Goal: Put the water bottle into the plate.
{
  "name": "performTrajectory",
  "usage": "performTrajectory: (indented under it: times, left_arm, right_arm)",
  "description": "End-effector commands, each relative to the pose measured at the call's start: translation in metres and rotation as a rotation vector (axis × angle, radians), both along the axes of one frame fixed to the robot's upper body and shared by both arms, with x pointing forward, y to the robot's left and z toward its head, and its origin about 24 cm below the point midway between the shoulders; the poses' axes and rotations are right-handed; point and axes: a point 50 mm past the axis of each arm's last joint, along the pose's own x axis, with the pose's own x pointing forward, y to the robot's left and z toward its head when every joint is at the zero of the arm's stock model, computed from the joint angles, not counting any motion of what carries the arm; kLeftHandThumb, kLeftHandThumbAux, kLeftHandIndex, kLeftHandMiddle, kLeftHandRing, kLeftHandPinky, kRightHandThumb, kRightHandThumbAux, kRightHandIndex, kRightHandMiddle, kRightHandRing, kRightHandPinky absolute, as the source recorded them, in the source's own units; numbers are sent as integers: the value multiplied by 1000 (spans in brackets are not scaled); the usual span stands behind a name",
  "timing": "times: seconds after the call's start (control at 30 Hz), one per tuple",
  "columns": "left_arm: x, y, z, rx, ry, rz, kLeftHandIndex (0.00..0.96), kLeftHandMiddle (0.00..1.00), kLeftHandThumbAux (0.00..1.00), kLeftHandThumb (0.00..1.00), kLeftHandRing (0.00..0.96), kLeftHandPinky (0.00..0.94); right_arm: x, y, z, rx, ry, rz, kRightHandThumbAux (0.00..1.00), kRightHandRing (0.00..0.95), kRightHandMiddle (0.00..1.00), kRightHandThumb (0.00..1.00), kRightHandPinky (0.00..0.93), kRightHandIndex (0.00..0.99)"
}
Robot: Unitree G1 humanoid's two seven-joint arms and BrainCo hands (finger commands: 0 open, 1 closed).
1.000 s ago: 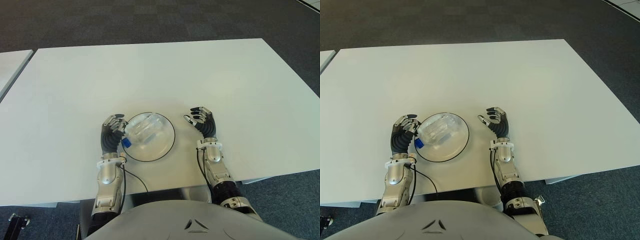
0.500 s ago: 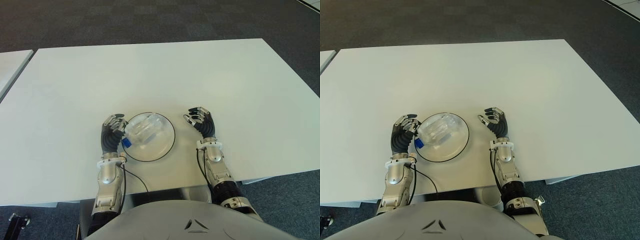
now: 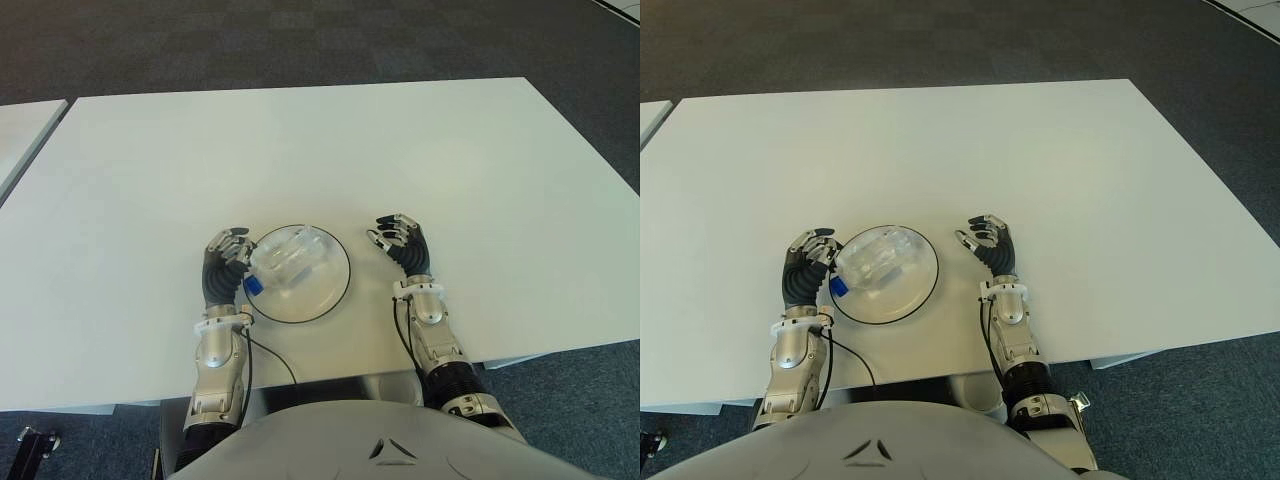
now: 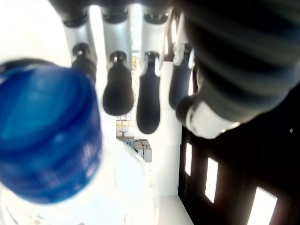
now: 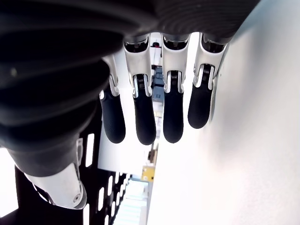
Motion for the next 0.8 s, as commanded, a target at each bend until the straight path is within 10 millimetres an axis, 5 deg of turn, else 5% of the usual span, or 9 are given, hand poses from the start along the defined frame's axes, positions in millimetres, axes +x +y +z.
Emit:
performTrajectory:
  times: [0.03,0.8]
  left_arm:
    - [-2,-1,-6,-12,30,-14,395,563,680,834,745,734]
    - [-1,-4,-8,16,43,-47,399,571,679,835,757,746]
  right_arm:
    - [-10,-1,-16,-3,84,-1,736,374,403,706,368,419]
    - [-10,-1,-15,1,65,-5,737,381,414,708,375,421]
